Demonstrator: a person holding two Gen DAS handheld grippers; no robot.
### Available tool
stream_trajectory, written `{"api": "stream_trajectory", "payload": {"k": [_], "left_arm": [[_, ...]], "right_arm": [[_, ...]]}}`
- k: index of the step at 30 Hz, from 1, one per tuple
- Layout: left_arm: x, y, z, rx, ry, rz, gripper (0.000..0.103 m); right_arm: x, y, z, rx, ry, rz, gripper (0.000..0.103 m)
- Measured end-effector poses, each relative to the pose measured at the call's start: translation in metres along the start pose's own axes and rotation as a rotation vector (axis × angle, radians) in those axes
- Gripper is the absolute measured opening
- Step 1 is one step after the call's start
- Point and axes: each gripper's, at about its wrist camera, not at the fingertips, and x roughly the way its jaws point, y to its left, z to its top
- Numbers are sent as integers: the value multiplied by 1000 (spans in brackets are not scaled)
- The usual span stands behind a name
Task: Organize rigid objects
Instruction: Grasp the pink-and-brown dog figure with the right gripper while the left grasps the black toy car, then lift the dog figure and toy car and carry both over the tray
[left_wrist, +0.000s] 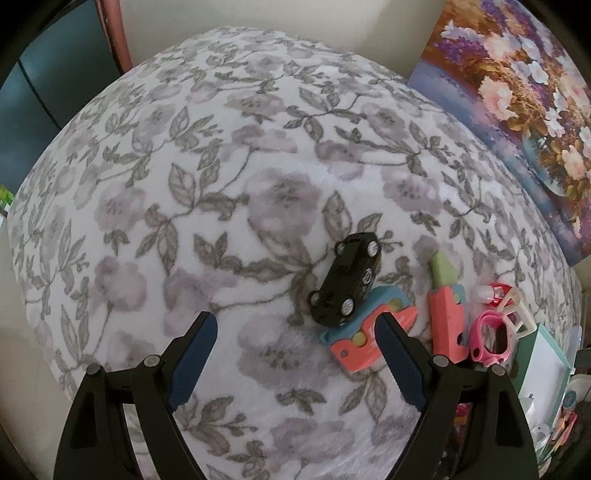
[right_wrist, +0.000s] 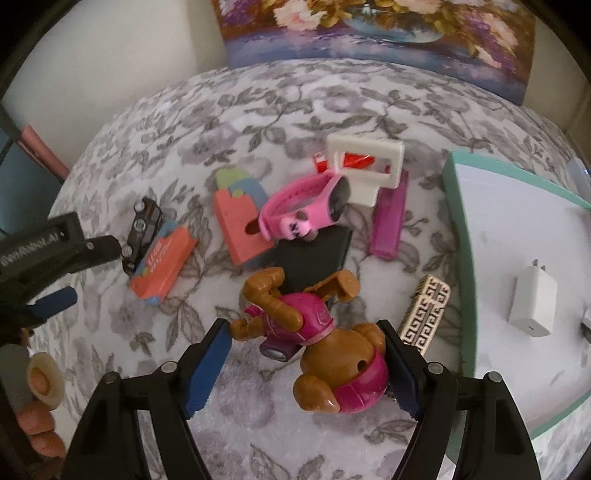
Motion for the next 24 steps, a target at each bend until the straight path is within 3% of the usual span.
{"api": "stream_trajectory", "payload": {"k": [5, 12, 20, 22, 24], "left_arm": [[6, -7, 7, 14, -32, -24, 86], [24, -16, 18, 27, -45, -18, 59], [36, -30, 20, 69, -65, -24, 51], [41, -32, 21, 73, -53, -37, 40], [45, -34, 20, 81, -46, -29, 37]], "right_arm": [[-18, -18, 12, 41, -55, -6, 81], [-27, -38, 14, 126, -88, -18, 80], [-18, -47, 15, 148, -67, -25, 80], [-17, -48, 14, 147, -64, -25, 80], [-16, -48, 14, 148, -64, -27, 80]]}}
